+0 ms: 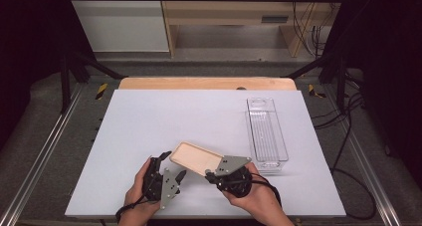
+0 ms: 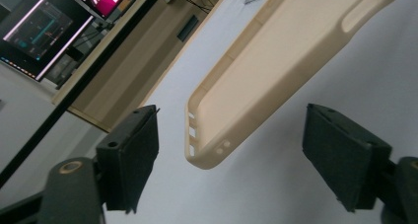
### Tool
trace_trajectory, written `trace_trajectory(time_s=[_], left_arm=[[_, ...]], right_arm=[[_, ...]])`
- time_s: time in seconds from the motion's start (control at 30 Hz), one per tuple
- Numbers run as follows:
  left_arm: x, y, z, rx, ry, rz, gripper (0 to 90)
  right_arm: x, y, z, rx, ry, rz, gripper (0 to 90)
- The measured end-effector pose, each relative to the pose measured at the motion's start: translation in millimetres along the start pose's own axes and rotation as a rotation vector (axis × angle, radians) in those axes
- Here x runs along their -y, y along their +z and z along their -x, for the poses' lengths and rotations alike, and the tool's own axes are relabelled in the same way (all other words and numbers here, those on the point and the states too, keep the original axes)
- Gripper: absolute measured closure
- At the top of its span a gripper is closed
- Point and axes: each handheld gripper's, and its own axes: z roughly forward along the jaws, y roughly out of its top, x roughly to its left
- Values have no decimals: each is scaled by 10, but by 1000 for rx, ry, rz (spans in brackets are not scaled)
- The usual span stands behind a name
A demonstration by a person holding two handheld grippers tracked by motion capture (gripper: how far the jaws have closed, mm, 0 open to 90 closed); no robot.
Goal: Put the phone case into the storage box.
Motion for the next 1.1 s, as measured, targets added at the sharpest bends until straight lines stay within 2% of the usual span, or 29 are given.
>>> trace_trajectory(time_s=[0.1, 0.2, 0.33, 0.37, 0.4, 0.43, 0.53, 0.6, 0.77, 0.87, 0.9, 1.1], left_arm=[[-38, 82, -36, 7, 45, 0, 231], [-125, 172, -38, -7, 121, 2, 233], [-125, 262, 23, 3, 145, -6, 261], [-93, 270, 62, 7, 170, -19, 272], [-93, 270, 62, 7, 170, -19, 288], [-80, 260, 77, 5, 188, -18, 302], [-84, 242, 74, -7, 205, -11, 322], [-87, 241, 74, -10, 201, -4, 373], [-63, 247, 108, -13, 249, -31, 456], [-57, 250, 111, -18, 254, -37, 486], [-55, 252, 113, -19, 257, -37, 530], [-40, 246, 110, -31, 278, -43, 618]], right_arm=[[-75, -9, 43, -1, 1, -1, 875], [-163, -29, 117, 8, 7, 1, 875], [-159, -25, 130, 5, 7, -7, 875], [-150, -16, 127, 3, 2, -18, 875], [-150, -16, 127, 3, 2, -18, 875], [-141, -35, 122, 2, 0, -21, 874], [-134, -58, 111, 0, 1, -26, 874], [-126, -59, 77, -13, -7, -28, 874], [-149, -60, 36, -21, -19, -31, 874], [-155, -66, 30, -24, -19, -28, 874], [-158, -70, 25, -31, -20, -29, 874], [-165, -82, 21, -38, -17, -30, 874]])
